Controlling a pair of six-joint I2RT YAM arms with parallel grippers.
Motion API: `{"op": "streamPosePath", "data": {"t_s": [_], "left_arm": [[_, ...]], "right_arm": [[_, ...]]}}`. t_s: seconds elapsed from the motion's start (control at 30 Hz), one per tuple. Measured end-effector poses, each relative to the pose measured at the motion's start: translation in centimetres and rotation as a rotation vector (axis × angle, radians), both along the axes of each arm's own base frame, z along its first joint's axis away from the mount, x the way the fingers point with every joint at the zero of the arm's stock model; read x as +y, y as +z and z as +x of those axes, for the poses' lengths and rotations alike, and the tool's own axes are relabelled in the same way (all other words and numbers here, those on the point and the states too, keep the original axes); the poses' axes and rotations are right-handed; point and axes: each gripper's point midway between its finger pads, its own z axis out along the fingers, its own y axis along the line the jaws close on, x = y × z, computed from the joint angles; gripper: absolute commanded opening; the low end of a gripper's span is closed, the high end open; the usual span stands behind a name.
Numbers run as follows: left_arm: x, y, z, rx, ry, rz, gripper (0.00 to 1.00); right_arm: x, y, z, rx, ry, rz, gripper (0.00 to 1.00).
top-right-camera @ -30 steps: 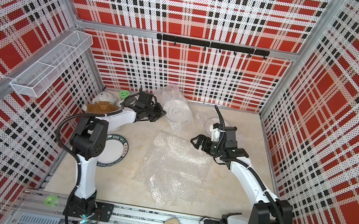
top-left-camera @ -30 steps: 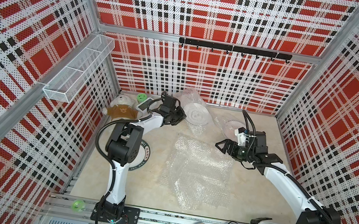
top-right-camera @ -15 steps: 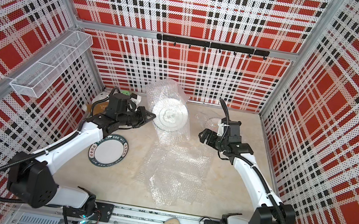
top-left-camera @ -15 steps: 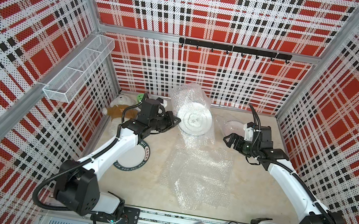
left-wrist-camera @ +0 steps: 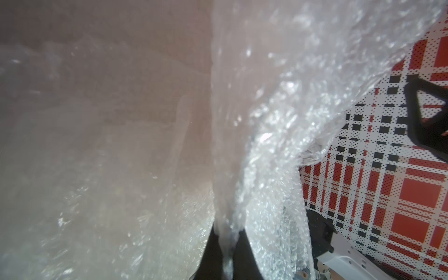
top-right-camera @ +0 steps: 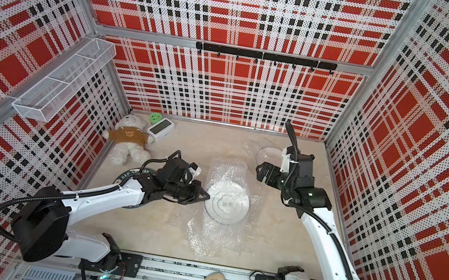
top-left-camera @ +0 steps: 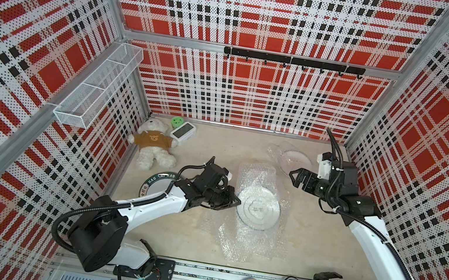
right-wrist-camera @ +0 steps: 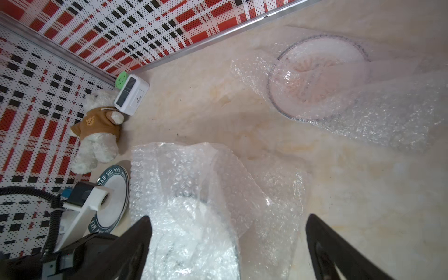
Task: Unpack dinner plates from bubble wrap
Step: Place the bubble wrap at the center of the board.
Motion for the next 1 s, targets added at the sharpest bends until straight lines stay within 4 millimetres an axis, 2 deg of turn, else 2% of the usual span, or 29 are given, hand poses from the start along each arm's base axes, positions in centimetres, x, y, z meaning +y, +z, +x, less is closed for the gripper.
{"op": "streamPosePath", "data": {"t_s": [0.2,0.4,0.43,0.53,0.6,0.67,0.73,0.83,0.93,1.0], "left_arm": [[-0.7,-2.4,0.9,0.024,0.017,-0.001,0.00],[-0.3,-5.6,1.4,0.060,0.032,0.019,0.00],[-0.1,-6.1,1.4,0.069,0.037,0.027,0.03],[0.5,-7.1,1.5,0.083,0.050,0.040,0.20],[0.8,-7.4,1.7,0.083,0.059,0.039,0.35],[1.1,-7.6,1.9,0.083,0.065,0.032,0.42],[1.6,-7.6,1.9,0.085,0.072,0.024,0.50],[3.0,-6.8,1.5,0.075,0.094,0.006,0.56],[4.2,-4.3,1.1,0.015,0.105,-0.007,0.56],[4.3,-1.7,0.9,-0.054,0.088,-0.021,0.54]], "right_arm": [[2.4,-2.9,-2.8,0.082,0.094,-0.082,1.00],[3.2,-6.7,-5.1,0.175,0.128,-0.140,1.00],[3.4,-7.1,-5.4,0.184,0.133,-0.145,1.00],[4.2,-8.0,-6.0,0.204,0.154,-0.166,1.00],[4.8,-8.6,-6.3,0.215,0.168,-0.188,1.00],[5.4,-9.2,-6.6,0.230,0.184,-0.207,0.99],[5.8,-10.0,-6.8,0.248,0.195,-0.228,0.98],[6.5,-11.1,-7.1,0.277,0.210,-0.258,0.96],[7.1,-12.2,-7.4,0.302,0.230,-0.286,0.92],[7.6,-13.0,-7.6,0.321,0.242,-0.304,0.86]]}}
